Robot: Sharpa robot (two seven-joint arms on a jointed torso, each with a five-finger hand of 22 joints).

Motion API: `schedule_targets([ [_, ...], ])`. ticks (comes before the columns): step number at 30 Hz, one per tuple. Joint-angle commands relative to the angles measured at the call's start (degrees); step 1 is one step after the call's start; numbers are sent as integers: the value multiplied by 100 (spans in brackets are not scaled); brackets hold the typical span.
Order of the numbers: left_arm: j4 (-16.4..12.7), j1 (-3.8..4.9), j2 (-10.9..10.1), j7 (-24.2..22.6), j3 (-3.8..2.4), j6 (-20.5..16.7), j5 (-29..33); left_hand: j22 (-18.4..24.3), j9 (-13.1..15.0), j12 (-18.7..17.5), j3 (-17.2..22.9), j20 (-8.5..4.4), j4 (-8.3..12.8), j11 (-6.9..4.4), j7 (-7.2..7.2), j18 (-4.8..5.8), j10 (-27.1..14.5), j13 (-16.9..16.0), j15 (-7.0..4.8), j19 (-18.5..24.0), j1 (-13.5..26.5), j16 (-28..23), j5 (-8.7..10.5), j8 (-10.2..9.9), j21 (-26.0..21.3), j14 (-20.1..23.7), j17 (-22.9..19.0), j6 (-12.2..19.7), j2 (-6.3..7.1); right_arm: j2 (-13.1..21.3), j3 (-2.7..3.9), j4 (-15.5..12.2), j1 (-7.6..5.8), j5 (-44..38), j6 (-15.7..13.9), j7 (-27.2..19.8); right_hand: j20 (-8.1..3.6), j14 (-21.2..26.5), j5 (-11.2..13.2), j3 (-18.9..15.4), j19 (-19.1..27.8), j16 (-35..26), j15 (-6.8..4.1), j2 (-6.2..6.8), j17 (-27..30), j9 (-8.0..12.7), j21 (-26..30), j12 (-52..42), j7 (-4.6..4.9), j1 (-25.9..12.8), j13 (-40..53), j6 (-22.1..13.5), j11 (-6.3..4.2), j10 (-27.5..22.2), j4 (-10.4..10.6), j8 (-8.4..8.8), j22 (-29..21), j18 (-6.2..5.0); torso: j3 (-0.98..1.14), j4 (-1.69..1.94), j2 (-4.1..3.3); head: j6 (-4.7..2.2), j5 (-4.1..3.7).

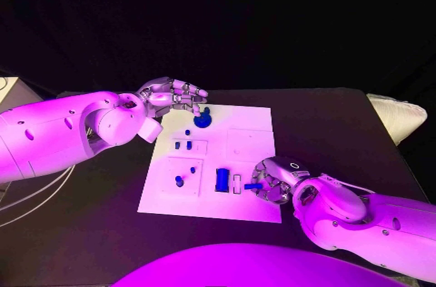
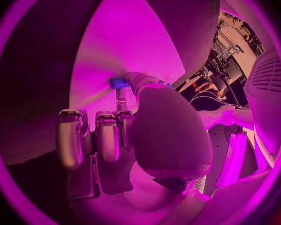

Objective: Assemble the parts on the task board

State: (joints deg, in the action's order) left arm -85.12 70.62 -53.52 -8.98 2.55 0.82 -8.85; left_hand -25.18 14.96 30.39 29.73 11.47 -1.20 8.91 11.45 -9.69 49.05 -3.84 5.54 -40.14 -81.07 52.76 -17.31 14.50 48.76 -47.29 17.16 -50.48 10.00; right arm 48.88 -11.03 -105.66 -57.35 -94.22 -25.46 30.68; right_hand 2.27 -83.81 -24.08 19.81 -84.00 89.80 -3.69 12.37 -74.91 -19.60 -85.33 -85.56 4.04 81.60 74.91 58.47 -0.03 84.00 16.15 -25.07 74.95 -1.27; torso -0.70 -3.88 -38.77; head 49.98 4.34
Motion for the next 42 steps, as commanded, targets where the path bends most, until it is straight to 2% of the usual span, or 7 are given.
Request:
schedule_targets([
  [1,-14,3,5,-27,-3,75,11,2,3,-19,35,1,5,6,33,-69,-26,-7,14,-39,-7,25,-36,-38,-27,41,-9,2,-44,5,-13,-2,12,-82,-36,-8,-3,-619,-13,138,-502,20,-28,-33,-1509,-46,-104,-101,-27,-139,1316,91,-45,424,7,-58,1414,57,0,-2,4,2,2],
  [16,-16,3,12,-28,-3,72,11,1,3,-19,39,1,-5,8,34,-67,-27,-6,17,-38,-1,25,-37,-39,-27,42,-11,2,-53,75,13,-172,-184,1238,-668,-287,-38,-619,76,354,-527,20,-72,5,-1509,-87,-195,-363,-93,-350,1464,180,-101,561,-30,-128,1436,74,-7,-8,9,-15,-13],
  [25,-22,4,13,-27,-3,68,11,-1,4,-20,43,0,-6,8,33,-67,-28,-6,17,-37,-2,24,-37,-38,-26,43,-12,-1,-55,-15,21,-125,-229,2014,-812,-281,-53,-619,460,424,-530,20,-79,59,-1509,-103,-212,-393,-92,-611,1482,182,-101,575,-14,-145,1439,77,-4,-2,5,-20,-36],
  [29,-20,4,19,-24,-3,68,11,-1,4,-20,43,0,-6,8,33,-67,-28,-6,17,-37,-2,24,-37,-38,-26,43,-12,-1,-55,-136,19,-42,-235,2317,-732,-197,-53,-619,514,394,-533,20,-77,92,-1509,-105,-222,-407,-88,-733,1489,192,-97,582,14,-151,1442,79,-5,-5,3,-17,-48],
  [32,-18,4,26,-22,-3,74,11,-1,4,-20,43,0,-6,8,33,-67,-28,-6,17,-37,-2,24,-37,-38,-26,43,-12,-1,-55,-230,13,25,-231,2458,-638,-135,-51,-619,339,334,-529,20,-73,110,-1509,-107,-211,-407,-83,-887,1489,194,-93,582,22,-155,1439,76,-4,-3,-1,-17,-51],
  [38,-13,4,36,-17,-3,81,11,-1,4,-20,43,0,-6,8,33,-67,-28,-6,17,-37,-2,24,-37,-38,-26,43,-12,-1,-55,-385,5,110,-203,2591,-559,-6,-45,-619,371,250,-530,20,-67,85,-1509,-107,-216,-428,-76,-1090,1501,202,-85,592,42,-158,1440,77,6,3,-2,0,-58],
  [42,-12,4,40,-14,-3,83,11,-1,4,-20,43,0,-6,8,33,-67,-28,-6,17,-37,-2,24,-37,-38,-26,43,-12,-1,-55,-464,4,136,-197,2614,-577,59,-43,-619,416,207,-533,20,-65,54,-1509,-105,-227,-444,-75,-1210,1509,210,-84,600,44,-159,1442,79,0,-1,-1,2,-64],
])
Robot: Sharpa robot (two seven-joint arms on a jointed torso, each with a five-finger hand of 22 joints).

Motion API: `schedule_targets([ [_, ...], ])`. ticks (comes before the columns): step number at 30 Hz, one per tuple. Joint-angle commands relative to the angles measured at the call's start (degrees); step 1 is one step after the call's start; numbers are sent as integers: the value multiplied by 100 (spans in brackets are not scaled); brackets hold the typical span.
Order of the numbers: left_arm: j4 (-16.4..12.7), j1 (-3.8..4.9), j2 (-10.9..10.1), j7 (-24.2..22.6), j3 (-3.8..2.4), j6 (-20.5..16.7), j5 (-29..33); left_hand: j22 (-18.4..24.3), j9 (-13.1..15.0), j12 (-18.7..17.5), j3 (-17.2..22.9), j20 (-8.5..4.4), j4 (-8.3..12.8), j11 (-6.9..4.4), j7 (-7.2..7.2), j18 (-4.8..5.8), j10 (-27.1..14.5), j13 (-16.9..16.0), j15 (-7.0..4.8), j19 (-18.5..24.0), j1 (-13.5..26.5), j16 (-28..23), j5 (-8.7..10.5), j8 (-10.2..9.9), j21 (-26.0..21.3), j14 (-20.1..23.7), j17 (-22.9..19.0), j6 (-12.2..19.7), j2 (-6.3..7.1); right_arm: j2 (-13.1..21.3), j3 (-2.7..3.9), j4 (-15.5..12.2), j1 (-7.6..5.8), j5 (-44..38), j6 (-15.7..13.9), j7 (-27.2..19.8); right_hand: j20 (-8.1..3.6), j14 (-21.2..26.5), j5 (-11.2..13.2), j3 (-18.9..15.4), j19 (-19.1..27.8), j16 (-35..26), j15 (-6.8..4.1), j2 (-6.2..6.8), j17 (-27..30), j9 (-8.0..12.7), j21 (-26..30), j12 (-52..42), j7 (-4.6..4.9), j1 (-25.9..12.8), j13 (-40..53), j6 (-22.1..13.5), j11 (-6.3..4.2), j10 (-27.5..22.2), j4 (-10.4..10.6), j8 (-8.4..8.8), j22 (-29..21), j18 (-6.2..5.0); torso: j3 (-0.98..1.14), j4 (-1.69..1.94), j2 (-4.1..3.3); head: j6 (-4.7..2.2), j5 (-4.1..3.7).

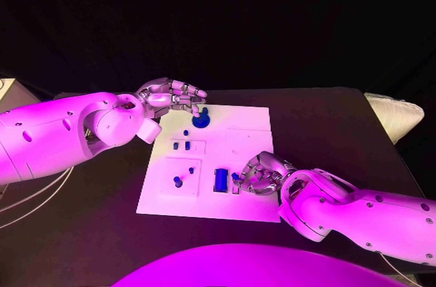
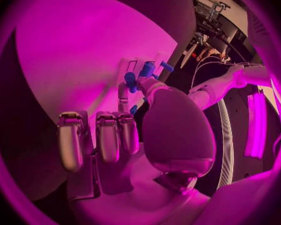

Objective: Assemble the parts on the task board

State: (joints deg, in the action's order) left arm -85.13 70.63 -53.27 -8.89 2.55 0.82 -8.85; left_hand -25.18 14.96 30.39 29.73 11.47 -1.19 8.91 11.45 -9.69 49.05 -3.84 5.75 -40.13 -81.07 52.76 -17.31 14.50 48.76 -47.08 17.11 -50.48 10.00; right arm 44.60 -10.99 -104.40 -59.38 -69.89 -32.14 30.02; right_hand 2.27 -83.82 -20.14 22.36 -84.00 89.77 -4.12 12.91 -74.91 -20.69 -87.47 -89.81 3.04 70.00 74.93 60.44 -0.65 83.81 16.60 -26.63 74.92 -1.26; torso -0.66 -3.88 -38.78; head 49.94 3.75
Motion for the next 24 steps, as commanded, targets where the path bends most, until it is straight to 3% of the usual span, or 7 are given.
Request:
schedule_targets([
  [1,-10,3,15,-23,-3,84,11,0,3,-20,43,1,-6,8,33,-66,-28,-6,-3,-37,-2,24,-37,-38,-26,23,-7,-1,-55,-46,-1,13,8,183,87,132,-43,-618,27,-55,-533,23,-23,-5,-1509,4,-13,-19,24,-68,1507,15,-22,619,0,-4,1445,79,-3,-1,0,5,-3],
  [24,-3,3,12,-17,-2,90,11,-3,4,-22,47,-1,-7,8,33,-65,-31,-5,-3,-33,-3,23,-36,-37,-24,26,-10,-4,-52,-73,-2,84,14,246,337,200,-44,-618,67,-115,-542,23,-27,-82,-1509,5,-48,-19,11,-280,1507,58,-31,619,-3,-22,1454,86,3,-2,0,6,7],
])
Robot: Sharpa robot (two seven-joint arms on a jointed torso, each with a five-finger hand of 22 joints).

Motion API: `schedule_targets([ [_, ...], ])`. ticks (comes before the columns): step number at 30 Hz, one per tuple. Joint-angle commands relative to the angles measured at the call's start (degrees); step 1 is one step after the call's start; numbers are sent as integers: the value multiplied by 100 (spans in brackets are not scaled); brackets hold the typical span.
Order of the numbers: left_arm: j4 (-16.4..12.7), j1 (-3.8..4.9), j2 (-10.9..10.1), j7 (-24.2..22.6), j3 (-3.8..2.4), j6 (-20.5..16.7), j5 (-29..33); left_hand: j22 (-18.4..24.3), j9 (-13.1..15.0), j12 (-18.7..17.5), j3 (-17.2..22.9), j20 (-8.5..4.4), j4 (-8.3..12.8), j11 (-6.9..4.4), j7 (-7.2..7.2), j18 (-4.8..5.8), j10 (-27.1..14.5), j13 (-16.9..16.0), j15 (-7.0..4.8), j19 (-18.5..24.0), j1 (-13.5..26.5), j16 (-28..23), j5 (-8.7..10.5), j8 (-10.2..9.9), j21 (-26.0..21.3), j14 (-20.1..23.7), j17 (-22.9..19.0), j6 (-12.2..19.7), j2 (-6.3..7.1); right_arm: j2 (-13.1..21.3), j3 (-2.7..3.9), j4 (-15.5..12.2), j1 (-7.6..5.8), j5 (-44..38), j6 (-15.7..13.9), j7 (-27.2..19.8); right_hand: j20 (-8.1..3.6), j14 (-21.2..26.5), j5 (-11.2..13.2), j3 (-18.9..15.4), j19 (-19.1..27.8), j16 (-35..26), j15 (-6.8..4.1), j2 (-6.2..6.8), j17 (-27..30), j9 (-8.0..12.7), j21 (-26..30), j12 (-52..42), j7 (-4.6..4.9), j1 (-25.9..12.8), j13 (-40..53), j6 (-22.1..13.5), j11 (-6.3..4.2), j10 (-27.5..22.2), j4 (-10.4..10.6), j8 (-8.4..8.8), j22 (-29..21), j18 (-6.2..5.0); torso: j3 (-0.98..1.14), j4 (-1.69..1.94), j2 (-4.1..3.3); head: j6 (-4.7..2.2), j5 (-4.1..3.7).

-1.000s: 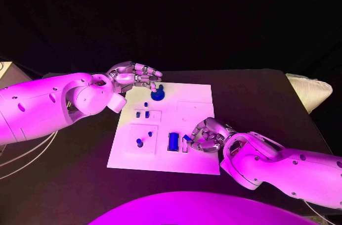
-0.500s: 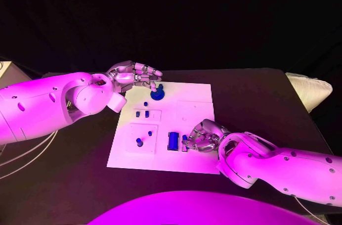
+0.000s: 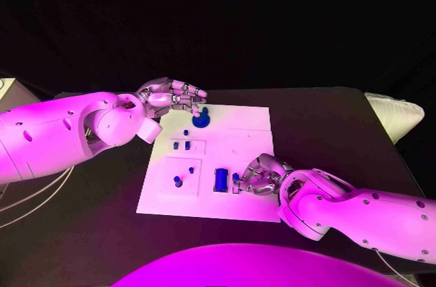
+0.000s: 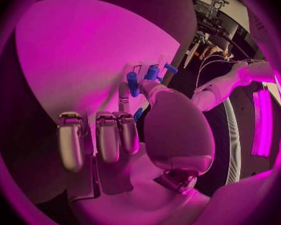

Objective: Assemble the parts on the task board

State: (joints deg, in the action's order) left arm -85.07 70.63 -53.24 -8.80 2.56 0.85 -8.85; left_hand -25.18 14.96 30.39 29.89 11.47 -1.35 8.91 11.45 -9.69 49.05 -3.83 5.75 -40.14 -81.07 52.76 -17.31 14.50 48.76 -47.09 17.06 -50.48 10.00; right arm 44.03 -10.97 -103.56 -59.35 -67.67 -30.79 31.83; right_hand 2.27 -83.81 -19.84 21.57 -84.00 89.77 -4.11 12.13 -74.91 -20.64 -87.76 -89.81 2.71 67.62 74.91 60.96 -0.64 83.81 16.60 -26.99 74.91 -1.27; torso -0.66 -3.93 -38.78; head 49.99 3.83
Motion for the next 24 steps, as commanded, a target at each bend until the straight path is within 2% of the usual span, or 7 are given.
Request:
schedule_targets([
  [1,-10,3,8,-26,-3,88,11,-3,4,-22,31,-1,9,8,33,-65,-31,-6,-3,-33,-3,23,-36,-37,-24,26,-5,-4,-52,-22,-4,-2,13,29,205,18,-44,-619,36,-36,-542,23,-28,-3,-1509,0,-19,-19,44,-42,1509,5,-31,619,-3,13,1455,86,3,3,-2,1,0],
  [7,-12,3,8,-24,-2,90,11,-3,4,-22,31,-1,9,8,33,-65,-31,-6,-3,-33,-3,23,-36,-37,-24,26,-5,-4,-52,-64,-4,-27,29,65,202,7,-45,-619,23,-28,-543,23,-31,-10,-1509,0,-20,-19,36,-29,1509,5,-37,619,-20,12,1456,86,4,9,-7,1,4],
  [12,-14,3,4,-23,-2,89,11,-3,4,-22,31,-1,9,8,33,-65,-31,-6,-3,-33,-3,23,-36,-37,-24,26,-5,-4,-52,-66,-4,-31,33,75,195,5,-47,-619,6,-18,-545,23,-34,-24,-1509,1,-28,-19,31,-19,1509,9,-41,619,-28,9,1458,87,-1,-1,-1,1,11],
  [24,-19,3,-5,-9,-1,96,11,-6,5,-24,35,-2,7,9,33,-63,-33,-5,-2,-28,-3,23,-35,-36,-23,28,-8,-8,-51,-59,-4,-79,41,100,160,-10,-55,-619,-122,10,-550,23,-42,-126,-1509,7,-47,-19,31,-138,1509,22,-45,619,1,-1,1462,91,5,0,0,1,16],
])
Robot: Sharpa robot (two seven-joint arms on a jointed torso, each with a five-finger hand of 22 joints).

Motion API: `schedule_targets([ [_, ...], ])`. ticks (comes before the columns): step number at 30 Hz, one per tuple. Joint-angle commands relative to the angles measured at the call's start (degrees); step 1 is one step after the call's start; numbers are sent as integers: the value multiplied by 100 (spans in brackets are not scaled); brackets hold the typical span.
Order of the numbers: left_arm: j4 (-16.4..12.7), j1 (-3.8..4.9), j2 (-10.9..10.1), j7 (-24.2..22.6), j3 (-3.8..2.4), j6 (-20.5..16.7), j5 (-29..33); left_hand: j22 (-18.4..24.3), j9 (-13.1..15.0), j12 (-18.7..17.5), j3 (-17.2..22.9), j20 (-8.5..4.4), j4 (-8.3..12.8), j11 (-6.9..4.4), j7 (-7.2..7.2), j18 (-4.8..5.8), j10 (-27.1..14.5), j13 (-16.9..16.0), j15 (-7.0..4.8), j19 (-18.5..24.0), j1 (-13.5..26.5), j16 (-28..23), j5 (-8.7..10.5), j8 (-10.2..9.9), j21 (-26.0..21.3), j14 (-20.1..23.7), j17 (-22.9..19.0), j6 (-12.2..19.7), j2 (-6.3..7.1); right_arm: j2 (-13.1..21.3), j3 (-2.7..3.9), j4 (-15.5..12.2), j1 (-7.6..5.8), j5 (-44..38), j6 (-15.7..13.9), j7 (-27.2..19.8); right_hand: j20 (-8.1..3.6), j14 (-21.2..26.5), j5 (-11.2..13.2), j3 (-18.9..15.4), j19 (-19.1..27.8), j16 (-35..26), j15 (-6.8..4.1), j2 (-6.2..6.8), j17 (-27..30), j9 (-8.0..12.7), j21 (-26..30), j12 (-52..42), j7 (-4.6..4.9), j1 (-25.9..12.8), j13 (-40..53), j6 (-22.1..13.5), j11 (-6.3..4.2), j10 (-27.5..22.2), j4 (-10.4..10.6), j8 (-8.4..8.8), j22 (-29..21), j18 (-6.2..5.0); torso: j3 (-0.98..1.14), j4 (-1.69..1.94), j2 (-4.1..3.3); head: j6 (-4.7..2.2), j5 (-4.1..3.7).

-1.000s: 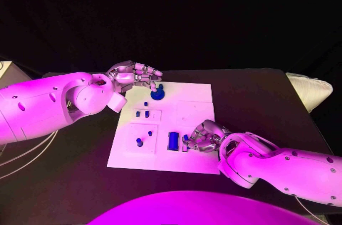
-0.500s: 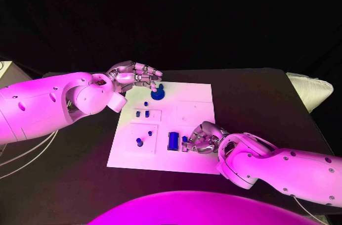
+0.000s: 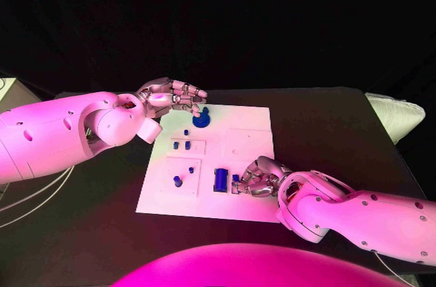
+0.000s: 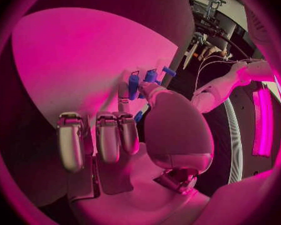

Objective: Assemble the parts on the task board

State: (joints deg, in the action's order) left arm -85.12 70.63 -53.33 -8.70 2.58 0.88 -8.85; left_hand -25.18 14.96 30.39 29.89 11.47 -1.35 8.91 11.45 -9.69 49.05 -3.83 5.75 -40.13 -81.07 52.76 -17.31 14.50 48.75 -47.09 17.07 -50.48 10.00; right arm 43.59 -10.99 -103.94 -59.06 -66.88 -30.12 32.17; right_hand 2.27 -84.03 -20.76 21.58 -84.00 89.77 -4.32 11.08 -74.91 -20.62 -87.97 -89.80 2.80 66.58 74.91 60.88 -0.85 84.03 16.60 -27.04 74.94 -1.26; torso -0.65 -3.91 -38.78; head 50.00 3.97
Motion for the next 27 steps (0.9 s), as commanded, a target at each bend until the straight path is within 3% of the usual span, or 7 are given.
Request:
schedule_targets([
  [1,-14,3,4,-17,-3,96,11,-7,5,-24,36,-2,7,9,33,-63,-33,-5,-2,-28,-3,23,-35,-36,-23,29,-9,-8,-52,-16,-2,-44,13,21,89,-47,-55,-597,-32,6,-549,23,-21,-20,-1509,6,-23,-20,23,-46,1509,30,-24,597,1,4,1459,90,2,-2,1,0,3],
  [8,-15,3,1,-15,-3,97,11,-7,6,-24,35,-1,0,10,34,-62,-34,-5,0,-27,5,23,-35,-36,-24,29,-10,-8,-53,-10,-1,-43,17,-79,67,-53,-51,-597,18,-104,-546,23,-13,35,-1509,18,-14,-20,34,-309,1509,29,-15,597,9,2,1456,89,2,-3,0,0,6],
  [9,-15,3,0,-15,-2,96,11,-7,6,-24,35,-1,0,10,34,-62,-34,-5,0,-27,5,23,-35,-36,-24,29,-10,-8,-53,-7,-1,-39,17,-100,63,-53,-50,-597,-158,-158,-544,23,-15,49,-1509,20,-10,-20,31,-397,1509,34,-15,597,1,-3,1455,88,2,-2,-1,0,5],
  [11,-15,3,-2,-15,-2,95,11,-7,6,-24,35,-1,0,10,34,-62,-34,-5,0,-27,5,23,-35,-36,-24,29,-10,-8,-53,-2,-1,-30,17,-149,59,-51,-51,-597,-244,-203,-546,23,-12,61,-1509,23,-15,-20,34,-454,1509,34,-14,597,4,-6,1456,89,1,-1,-2,0,-1],
  [27,-6,3,6,-16,-2,97,11,-7,6,-25,36,0,-7,11,34,-61,-34,-5,2,-26,11,23,-35,-36,-25,29,-11,-8,-55,24,-1,-30,17,-204,126,-109,-48,-597,-117,-345,-538,23,-10,90,-1509,32,12,-20,34,-570,1509,24,-12,597,-9,-8,1449,83,3,0,-2,0,-8],
])
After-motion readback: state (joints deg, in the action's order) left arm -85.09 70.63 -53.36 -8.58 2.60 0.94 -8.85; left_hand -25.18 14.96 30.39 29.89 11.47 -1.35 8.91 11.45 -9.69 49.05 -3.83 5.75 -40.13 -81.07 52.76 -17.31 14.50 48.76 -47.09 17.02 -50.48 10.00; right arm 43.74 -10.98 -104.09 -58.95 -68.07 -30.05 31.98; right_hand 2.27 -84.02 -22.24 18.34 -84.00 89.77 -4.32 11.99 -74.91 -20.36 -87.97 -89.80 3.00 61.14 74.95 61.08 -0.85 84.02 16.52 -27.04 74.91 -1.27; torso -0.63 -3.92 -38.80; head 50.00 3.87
